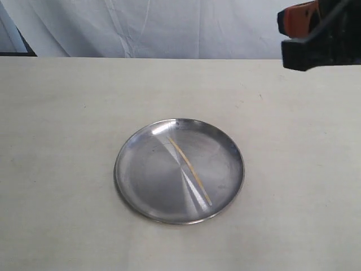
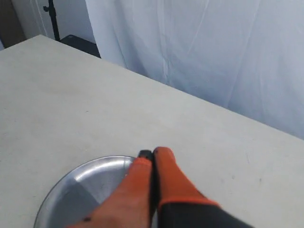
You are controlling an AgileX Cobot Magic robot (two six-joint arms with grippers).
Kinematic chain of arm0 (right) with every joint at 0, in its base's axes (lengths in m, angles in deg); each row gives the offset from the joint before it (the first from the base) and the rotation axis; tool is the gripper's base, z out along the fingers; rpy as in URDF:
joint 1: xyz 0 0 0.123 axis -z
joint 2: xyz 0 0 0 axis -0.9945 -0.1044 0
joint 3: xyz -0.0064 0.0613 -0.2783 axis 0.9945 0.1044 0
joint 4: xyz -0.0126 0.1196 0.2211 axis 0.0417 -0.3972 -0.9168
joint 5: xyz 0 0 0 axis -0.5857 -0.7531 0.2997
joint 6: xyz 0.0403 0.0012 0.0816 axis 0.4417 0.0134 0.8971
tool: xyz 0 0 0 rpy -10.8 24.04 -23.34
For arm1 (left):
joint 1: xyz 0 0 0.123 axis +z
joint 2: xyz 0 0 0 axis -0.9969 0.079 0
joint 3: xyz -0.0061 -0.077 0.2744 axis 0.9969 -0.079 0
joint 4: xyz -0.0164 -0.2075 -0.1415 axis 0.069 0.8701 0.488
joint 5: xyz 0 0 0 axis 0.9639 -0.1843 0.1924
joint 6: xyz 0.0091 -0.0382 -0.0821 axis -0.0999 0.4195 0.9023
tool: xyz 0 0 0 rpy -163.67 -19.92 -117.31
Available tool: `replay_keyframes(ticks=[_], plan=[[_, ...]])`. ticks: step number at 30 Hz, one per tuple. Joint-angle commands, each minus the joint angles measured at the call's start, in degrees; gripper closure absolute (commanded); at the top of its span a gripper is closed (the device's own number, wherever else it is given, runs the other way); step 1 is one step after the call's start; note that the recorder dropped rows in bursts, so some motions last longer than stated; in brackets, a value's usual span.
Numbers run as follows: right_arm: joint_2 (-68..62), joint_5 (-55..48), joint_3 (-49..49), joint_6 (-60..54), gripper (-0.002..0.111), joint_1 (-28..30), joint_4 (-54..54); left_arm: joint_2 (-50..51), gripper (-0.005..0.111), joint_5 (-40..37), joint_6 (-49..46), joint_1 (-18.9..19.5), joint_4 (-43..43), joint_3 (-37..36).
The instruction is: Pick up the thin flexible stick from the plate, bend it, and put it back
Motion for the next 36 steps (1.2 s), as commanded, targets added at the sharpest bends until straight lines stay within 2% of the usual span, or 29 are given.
replay_keyframes(ticks=[1, 8, 16, 24, 29, 36], plan=[[3.9, -1.5, 5.0, 2.5, 0.106, 0.1, 5.5, 0.4, 0.107, -2.1, -0.1, -0.3, -0.6, -1.4], [11.2, 3.2, 12.1, 14.4, 0.106, 0.1, 15.8, 0.4, 0.107, -2.7, 0.5, -0.3, -0.6, -2.0], [11.9, 1.4, 12.2, 14.8, 0.106, 0.1, 4.3, 0.4, 0.107, -2.8, 0.5, -0.3, -0.6, -2.0], [13.5, -0.4, 13.3, 14.6, 0.106, 0.2, 4.3, 0.4, 0.107, -2.8, 0.5, -0.3, -0.6, -2.0], [20.8, 1.7, 23.9, 14.6, 0.106, 1.1, 5.4, 0.4, 0.107, -2.7, 0.5, -0.3, -0.6, -2.0], [38.1, 22.8, 44.4, 14.6, 0.106, 13.4, -0.2, 0.4, 0.107, -2.8, 0.4, -0.3, -0.6, -2.0]])
